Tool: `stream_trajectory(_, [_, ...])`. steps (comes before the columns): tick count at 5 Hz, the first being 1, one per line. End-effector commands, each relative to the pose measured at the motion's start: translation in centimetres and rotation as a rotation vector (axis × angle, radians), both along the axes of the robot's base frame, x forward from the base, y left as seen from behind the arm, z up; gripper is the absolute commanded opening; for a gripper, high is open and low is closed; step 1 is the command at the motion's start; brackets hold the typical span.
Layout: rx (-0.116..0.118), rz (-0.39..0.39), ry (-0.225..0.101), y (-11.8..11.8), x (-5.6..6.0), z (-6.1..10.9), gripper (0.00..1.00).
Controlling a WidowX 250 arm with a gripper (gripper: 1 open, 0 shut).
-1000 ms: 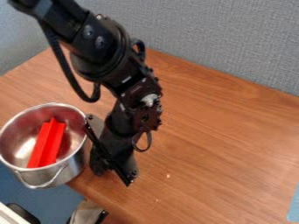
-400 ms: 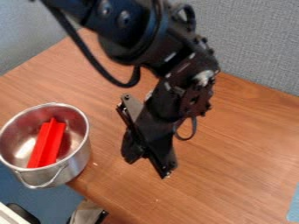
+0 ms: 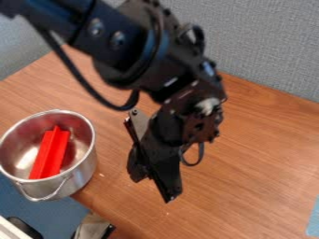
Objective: Move the red object from the metal pot to the table
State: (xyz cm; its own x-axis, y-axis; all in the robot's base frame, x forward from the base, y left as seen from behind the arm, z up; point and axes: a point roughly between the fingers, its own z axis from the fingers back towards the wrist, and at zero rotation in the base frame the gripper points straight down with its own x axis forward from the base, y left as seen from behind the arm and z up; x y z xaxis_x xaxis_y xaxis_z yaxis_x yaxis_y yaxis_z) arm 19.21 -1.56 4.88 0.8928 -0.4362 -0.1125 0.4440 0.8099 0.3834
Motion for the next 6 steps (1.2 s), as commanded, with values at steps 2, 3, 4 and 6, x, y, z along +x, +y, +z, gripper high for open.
stream_trajectory(2, [0.001, -0.119, -0.026, 1.0, 0.9, -0.9, 1.0])
stream_trajectory(3, [0.024, -0.194, -0.019, 1.0, 1.9, -0.7, 0.0])
stream_trajectory(4, [0.044, -0.244, 0.0, 1.3, 2.9, -0.9, 1.0])
stream_trajectory(6, [0.021, -0.16, -0.042, 2.9, 4.1, -1.5, 1.0])
